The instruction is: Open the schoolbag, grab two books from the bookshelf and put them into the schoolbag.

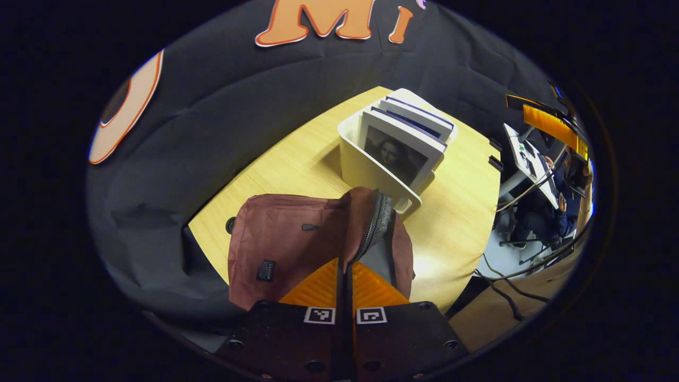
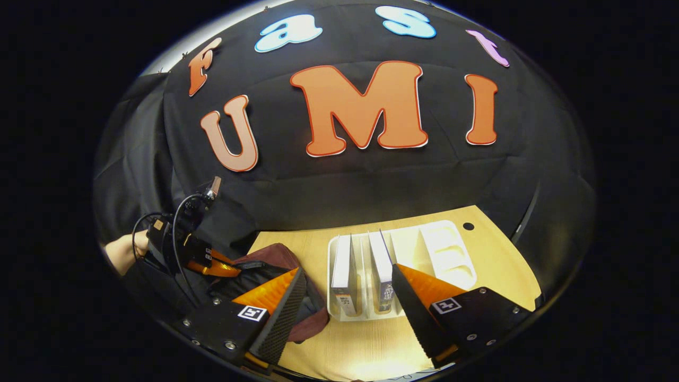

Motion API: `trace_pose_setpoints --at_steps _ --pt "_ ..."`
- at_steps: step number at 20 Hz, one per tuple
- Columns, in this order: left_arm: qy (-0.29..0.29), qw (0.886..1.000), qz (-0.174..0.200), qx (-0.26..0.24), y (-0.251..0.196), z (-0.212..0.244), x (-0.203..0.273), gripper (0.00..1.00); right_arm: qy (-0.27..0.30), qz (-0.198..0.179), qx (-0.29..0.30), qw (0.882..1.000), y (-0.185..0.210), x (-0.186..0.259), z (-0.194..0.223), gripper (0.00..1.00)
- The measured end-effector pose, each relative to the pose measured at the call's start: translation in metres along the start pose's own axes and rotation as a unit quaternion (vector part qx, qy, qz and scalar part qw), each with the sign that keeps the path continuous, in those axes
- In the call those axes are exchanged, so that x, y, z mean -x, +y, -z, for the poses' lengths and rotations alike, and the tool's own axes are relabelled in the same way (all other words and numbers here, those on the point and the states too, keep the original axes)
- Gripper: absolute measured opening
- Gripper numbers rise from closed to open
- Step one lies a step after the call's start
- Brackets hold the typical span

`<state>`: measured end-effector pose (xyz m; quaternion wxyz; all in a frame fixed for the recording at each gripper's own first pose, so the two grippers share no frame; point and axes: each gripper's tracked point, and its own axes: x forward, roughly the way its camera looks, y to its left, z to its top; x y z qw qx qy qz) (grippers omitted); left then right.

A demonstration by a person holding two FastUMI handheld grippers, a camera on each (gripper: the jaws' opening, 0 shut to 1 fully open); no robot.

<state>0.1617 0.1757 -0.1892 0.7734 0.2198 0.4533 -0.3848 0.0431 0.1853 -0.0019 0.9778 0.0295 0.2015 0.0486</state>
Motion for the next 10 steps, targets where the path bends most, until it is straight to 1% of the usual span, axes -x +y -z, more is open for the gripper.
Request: trace_pose_setpoints --at_steps 3,6,8,10 --pt "-0.008 1.0 0.002 -0.004 0.011 0.007 0.0 0.01 0.045 0.029 0.048 0.997 -0.006 -0.027 -0.023 0.97" --pt "-0.021 1.0 -0.001 0.005 0.019 0.003 -0.001 0.01 0.127 0.013 0.082 0.988 0.014 -0.055 -0.028 0.97" --pt "-0.028 1.0 0.002 0.01 0.02 0.005 -0.002 0.01 0.184 -0.004 0.093 0.979 0.028 -0.071 -0.025 0.97" --pt "-0.035 0.999 0.006 0.015 0.022 0.009 -0.001 0.01 0.229 -0.001 0.109 0.967 0.035 -0.096 -0.017 0.97"
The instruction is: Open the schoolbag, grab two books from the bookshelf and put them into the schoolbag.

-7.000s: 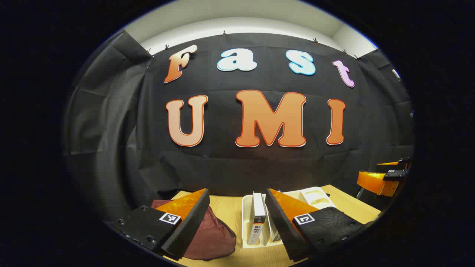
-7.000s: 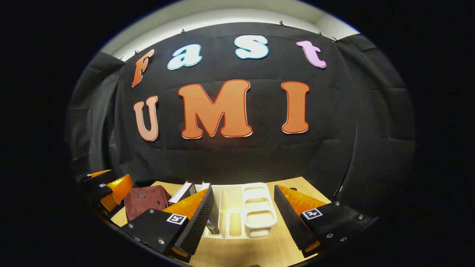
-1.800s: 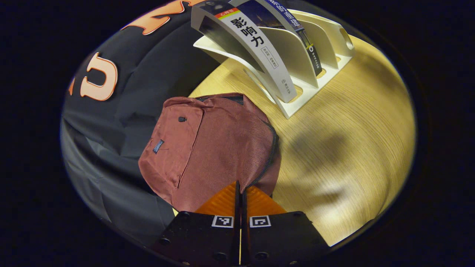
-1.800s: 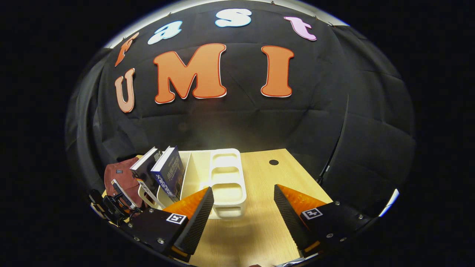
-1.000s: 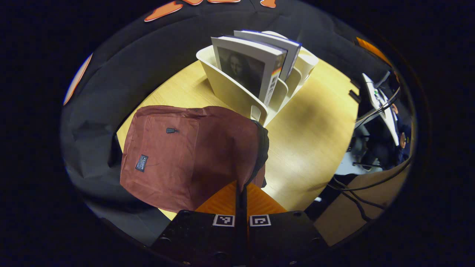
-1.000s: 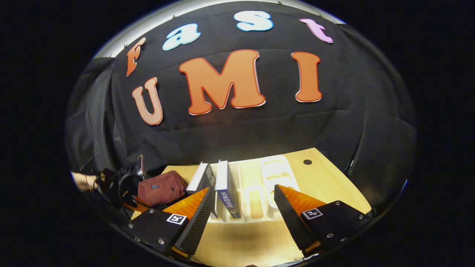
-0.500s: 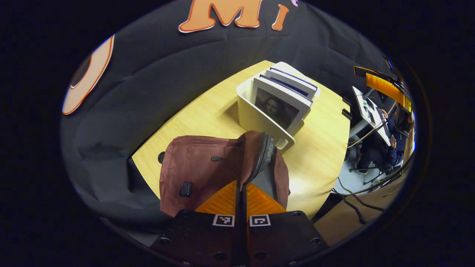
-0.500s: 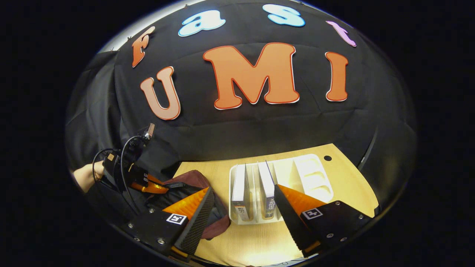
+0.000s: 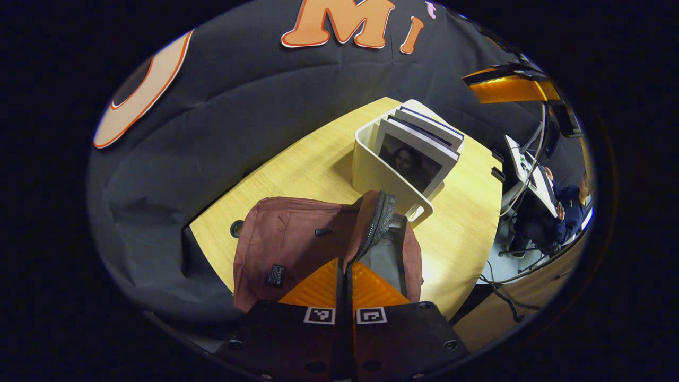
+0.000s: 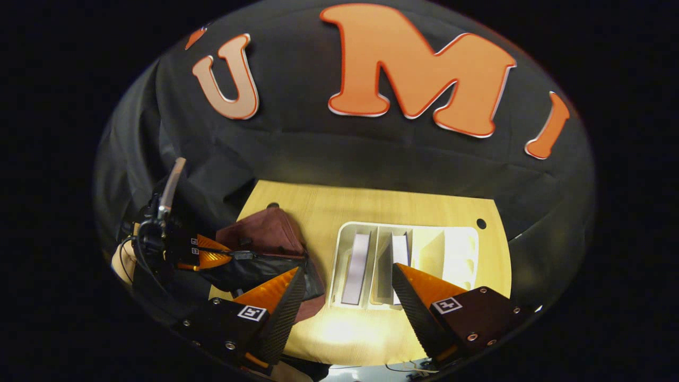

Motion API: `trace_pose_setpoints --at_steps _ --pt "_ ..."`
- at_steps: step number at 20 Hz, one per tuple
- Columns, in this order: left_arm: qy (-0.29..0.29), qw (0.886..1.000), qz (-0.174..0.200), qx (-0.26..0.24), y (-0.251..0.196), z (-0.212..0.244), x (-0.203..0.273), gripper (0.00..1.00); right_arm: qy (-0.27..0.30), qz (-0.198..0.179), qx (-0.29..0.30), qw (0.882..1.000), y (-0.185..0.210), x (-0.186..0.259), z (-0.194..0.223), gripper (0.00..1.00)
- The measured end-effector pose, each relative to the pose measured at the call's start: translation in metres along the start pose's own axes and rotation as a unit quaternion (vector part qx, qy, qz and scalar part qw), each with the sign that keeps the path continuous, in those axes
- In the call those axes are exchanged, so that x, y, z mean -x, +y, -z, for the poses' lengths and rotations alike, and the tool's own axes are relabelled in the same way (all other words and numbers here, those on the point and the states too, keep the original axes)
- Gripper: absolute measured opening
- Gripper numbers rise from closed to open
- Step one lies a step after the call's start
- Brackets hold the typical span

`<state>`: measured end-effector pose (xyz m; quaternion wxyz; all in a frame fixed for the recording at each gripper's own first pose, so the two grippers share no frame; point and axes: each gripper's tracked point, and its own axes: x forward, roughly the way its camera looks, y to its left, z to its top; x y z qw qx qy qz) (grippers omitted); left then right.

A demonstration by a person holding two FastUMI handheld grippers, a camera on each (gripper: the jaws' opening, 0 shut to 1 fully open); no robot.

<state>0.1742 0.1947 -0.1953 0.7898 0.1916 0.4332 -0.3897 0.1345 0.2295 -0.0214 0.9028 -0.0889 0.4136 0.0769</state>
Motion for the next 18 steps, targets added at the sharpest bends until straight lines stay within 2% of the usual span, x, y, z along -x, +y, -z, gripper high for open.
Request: trace_pose_setpoints --at_steps 2,7,15,18 --pt "-0.004 1.0 0.003 0.01 0.002 0.003 -0.001 0.01 0.052 -0.014 -0.017 0.998 0.009 -0.025 0.003 0.97" --pt "-0.006 0.999 0.015 0.035 0.006 0.016 -0.004 0.01 0.137 0.008 -0.012 0.99 -0.001 -0.083 0.018 0.98" --pt "-0.007 0.999 0.011 0.039 0.008 0.016 -0.003 0.01 0.21 0.026 -0.024 0.977 -0.015 -0.138 0.056 0.99" --pt "-0.014 0.999 -0.005 0.034 0.011 0.009 -0.001 0.01 0.225 0.024 -0.028 0.974 -0.017 -0.146 0.068 0.98"
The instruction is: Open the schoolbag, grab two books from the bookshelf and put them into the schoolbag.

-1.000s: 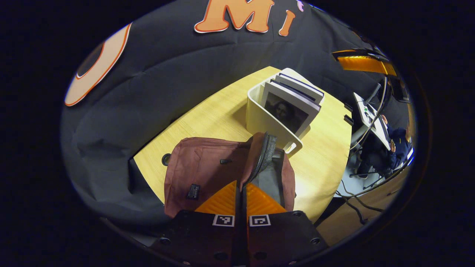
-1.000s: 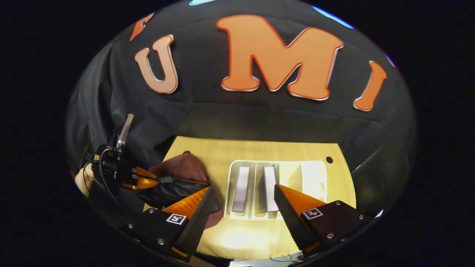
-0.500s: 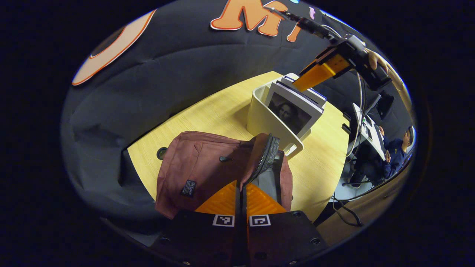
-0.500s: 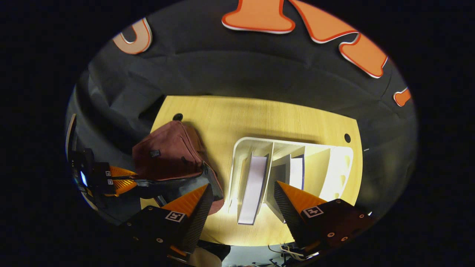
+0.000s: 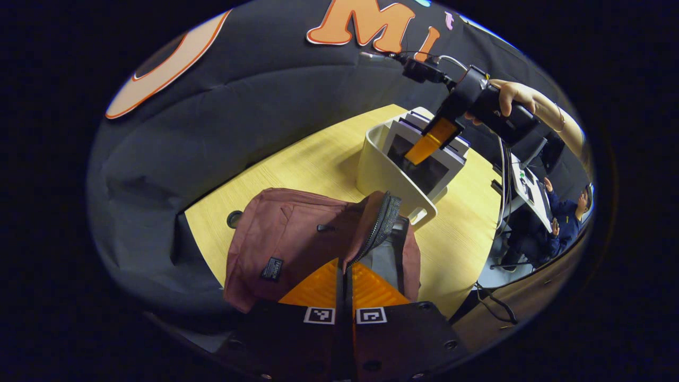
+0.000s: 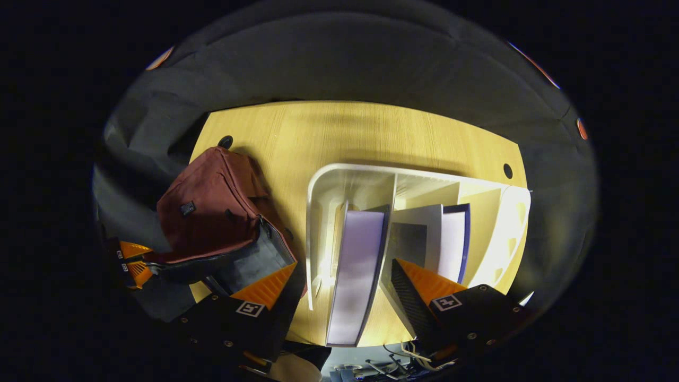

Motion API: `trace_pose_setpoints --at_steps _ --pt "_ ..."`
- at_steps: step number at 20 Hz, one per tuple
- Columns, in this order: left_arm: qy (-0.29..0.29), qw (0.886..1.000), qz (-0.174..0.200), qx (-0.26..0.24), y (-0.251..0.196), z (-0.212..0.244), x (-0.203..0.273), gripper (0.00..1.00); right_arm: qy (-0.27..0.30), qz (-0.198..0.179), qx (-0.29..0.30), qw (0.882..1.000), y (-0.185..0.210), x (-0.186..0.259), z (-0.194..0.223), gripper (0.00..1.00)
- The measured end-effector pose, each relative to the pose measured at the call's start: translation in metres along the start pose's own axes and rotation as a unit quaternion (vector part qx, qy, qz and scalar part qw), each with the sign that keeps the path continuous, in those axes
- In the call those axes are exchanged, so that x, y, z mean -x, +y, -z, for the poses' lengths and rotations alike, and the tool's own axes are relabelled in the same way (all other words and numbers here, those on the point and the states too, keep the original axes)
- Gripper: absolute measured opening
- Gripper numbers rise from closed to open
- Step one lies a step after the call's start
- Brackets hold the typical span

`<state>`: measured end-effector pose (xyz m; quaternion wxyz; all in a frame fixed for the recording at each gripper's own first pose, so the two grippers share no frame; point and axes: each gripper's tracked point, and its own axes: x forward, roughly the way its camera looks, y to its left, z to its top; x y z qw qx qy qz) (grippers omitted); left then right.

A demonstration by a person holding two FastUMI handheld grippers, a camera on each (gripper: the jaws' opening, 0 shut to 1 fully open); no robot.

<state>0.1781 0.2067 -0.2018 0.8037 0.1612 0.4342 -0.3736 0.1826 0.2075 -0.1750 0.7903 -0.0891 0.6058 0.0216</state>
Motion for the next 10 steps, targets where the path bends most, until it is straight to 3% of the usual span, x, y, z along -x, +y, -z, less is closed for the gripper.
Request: trace_pose_setpoints --at_steps 1,3,7,8,9,10 --pt "0.0 1.0 -0.001 0.0 0.0 0.0 0.001 0.01 0.003 0.0 0.0 1.0 0.0 -0.005 0.002 0.89" --pt "0.003 1.0 0.002 0.001 -0.001 0.0 0.004 0.01 0.006 0.001 -0.004 1.0 -0.001 -0.009 0.002 0.6" --pt "0.001 1.0 -0.003 0.006 0.001 -0.003 0.002 0.01 0.006 -0.008 -0.038 0.999 -0.006 -0.011 -0.002 0.38" --pt "0.002 1.0 -0.002 0.007 -0.001 -0.003 0.0 0.01 0.004 -0.001 -0.042 0.999 -0.01 -0.01 -0.003 0.29" --pt "0.002 1.0 -0.002 0.007 -0.001 -0.001 0.0 0.01 0.002 -0.002 -0.047 0.999 -0.01 -0.009 -0.002 0.37" --pt "0.002 1.0 -0.003 0.006 -0.001 0.0 -0.001 0.0 -0.003 -0.002 -0.05 0.999 -0.009 -0.006 -0.003 0.37"
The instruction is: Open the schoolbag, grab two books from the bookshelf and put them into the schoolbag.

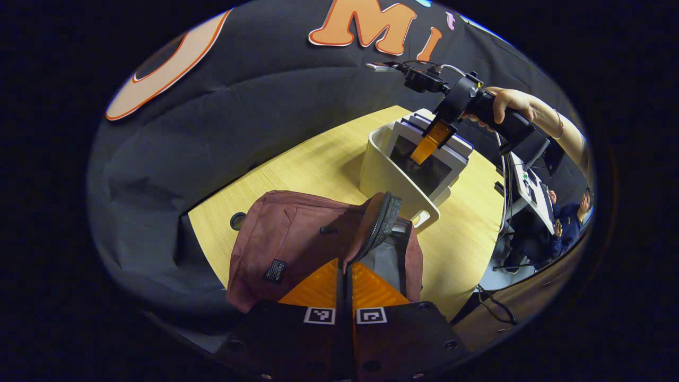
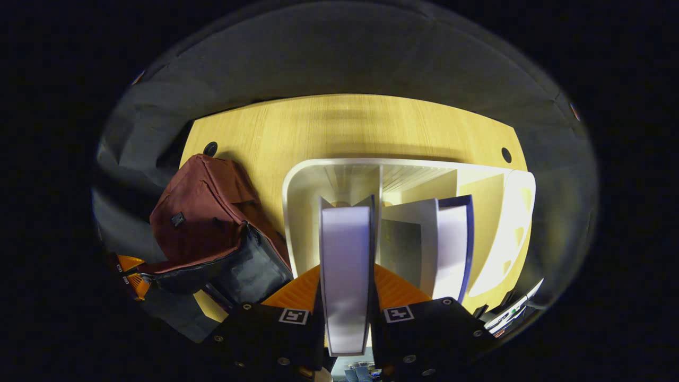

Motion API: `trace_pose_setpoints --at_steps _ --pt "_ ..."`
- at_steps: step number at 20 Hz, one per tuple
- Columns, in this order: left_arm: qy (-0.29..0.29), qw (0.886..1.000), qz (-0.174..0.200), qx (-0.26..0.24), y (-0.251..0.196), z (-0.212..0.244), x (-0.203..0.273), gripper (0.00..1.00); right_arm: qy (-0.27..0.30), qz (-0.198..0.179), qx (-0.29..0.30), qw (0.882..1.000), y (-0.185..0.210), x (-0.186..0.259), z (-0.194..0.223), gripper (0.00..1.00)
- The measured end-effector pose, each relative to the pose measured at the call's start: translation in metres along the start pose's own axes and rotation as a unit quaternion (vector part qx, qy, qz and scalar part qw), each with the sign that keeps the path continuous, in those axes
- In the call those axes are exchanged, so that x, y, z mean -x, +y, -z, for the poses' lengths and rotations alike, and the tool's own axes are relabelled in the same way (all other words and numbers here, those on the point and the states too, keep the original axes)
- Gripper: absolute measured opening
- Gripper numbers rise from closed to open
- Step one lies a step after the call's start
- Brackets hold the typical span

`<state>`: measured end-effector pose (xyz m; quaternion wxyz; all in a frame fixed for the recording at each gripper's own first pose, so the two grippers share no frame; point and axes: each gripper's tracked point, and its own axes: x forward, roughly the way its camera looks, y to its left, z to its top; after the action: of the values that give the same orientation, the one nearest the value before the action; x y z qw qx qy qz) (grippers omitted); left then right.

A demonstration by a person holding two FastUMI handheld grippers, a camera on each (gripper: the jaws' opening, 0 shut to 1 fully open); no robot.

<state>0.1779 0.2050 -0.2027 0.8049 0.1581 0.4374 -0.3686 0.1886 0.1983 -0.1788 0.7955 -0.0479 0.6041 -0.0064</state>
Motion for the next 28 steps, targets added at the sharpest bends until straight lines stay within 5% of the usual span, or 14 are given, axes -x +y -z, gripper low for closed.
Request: trace_pose_setpoints --at_steps 7,16,23,28 --pt "-0.005 1.0 0.002 -0.01 -0.003 -0.002 0.002 0.01 -0.03 -0.012 -0.006 0.999 0.006 0.05 -0.001 0.35" --pt "-0.008 1.0 0.01 -0.009 -0.004 -0.003 -0.001 0.01 -0.115 -0.028 -0.03 0.993 -0.006 0.18 0.02 0.35" --pt "-0.024 0.999 0.01 -0.018 -0.012 -0.008 0.009 0.01 -0.155 -0.147 -0.099 0.972 0.026 0.22 0.093 0.34" --pt "-0.026 0.999 0.017 -0.037 -0.027 -0.019 0.016 0.01 -0.136 -0.236 -0.181 0.945 0.047 0.16 0.138 0.34"
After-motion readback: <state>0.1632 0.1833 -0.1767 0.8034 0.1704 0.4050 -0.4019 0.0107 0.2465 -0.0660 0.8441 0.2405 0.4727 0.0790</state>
